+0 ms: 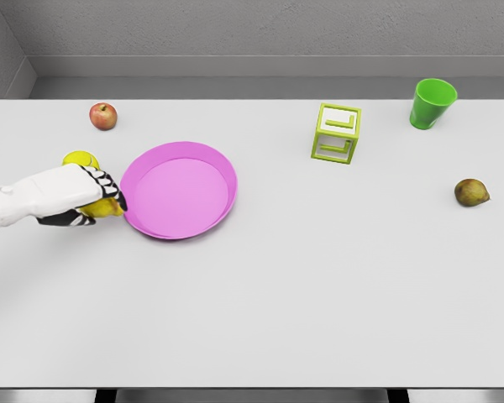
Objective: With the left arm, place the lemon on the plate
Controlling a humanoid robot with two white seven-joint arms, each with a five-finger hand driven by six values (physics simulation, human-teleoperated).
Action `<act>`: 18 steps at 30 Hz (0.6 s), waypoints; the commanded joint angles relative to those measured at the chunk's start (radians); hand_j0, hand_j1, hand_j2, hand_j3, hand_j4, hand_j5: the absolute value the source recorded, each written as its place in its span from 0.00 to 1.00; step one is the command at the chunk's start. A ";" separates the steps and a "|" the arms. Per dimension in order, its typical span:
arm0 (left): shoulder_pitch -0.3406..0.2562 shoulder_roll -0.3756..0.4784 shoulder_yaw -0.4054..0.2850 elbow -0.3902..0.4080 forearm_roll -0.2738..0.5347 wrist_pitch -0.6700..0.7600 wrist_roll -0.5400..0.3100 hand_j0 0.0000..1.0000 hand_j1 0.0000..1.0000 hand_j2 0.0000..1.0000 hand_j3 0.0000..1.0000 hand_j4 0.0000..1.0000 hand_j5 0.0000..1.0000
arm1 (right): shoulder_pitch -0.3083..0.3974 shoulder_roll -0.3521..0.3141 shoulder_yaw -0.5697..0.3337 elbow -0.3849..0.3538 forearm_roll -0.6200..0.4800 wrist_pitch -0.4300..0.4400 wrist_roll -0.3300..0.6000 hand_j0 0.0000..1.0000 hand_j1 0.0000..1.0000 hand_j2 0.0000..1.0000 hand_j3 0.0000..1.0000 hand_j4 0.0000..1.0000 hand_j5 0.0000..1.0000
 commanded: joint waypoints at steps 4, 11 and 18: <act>-0.014 -0.021 -0.008 0.000 0.006 0.003 0.001 0.60 0.60 0.60 0.60 0.60 0.60 | 0.000 0.000 0.000 0.000 0.001 0.000 0.000 1.00 1.00 1.00 1.00 1.00 1.00; -0.026 -0.032 -0.012 0.000 0.006 0.003 0.001 0.60 0.60 0.60 0.60 0.60 0.60 | 0.000 0.000 0.000 0.000 0.000 0.000 0.000 1.00 1.00 1.00 1.00 1.00 1.00; -0.049 -0.053 -0.015 0.000 0.006 0.003 0.001 0.59 0.59 0.59 0.59 0.59 0.59 | 0.000 0.000 0.000 0.000 0.000 0.000 0.000 1.00 1.00 1.00 1.00 1.00 1.00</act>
